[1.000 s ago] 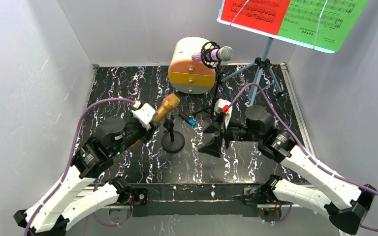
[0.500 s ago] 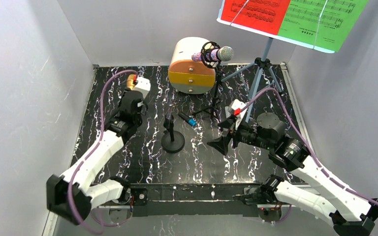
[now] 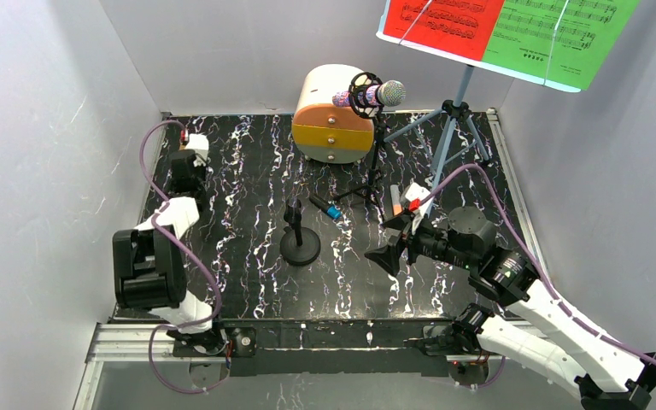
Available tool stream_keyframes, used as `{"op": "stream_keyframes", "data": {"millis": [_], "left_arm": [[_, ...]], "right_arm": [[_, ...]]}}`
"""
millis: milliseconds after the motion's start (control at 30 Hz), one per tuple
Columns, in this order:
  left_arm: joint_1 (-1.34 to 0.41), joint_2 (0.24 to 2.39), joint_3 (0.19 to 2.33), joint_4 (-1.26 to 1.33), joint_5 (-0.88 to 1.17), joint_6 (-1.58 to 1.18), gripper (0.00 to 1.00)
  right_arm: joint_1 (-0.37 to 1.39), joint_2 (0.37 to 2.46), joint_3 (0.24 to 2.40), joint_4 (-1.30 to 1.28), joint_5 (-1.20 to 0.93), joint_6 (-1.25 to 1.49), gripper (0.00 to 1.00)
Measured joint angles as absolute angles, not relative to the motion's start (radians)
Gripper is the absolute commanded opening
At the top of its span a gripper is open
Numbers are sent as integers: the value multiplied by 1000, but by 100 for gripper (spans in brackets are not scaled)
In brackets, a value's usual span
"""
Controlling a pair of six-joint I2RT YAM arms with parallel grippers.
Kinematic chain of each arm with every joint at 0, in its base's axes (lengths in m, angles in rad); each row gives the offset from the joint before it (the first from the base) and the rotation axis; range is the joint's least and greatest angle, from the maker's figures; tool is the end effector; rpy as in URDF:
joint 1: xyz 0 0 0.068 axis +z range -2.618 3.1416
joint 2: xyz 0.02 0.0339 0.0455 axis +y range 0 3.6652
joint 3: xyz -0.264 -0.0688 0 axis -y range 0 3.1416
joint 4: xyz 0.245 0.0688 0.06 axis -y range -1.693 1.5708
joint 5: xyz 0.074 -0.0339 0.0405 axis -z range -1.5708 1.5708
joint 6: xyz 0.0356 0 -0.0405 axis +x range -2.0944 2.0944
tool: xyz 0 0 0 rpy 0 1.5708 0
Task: Pack up the instrument practice props
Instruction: Place the microphone at the center of the board.
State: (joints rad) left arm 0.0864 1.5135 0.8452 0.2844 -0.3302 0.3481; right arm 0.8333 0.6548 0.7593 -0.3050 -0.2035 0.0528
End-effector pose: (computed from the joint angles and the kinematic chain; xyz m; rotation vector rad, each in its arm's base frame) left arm 0.3320 0.0403 0.2320 0.0375 1.9817 0.6069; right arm 0.0987 0.1193 0.3378 -0.8397 1.6388 0.8121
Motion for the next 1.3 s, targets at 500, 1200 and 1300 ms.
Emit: {"op": "stream_keyframes", "data": {"millis": [500, 1200, 1300], "left_arm": [[384, 1795, 881, 413, 43, 392, 2], [406, 1962, 1154, 205, 184, 476, 56], [409, 1962, 1155, 205, 189, 471, 63]], "right_arm": [[835, 633, 736, -305, -212, 48, 99], [846, 614, 735, -305, -208, 45, 99], [846, 615, 735, -305, -208, 44, 99]]}}
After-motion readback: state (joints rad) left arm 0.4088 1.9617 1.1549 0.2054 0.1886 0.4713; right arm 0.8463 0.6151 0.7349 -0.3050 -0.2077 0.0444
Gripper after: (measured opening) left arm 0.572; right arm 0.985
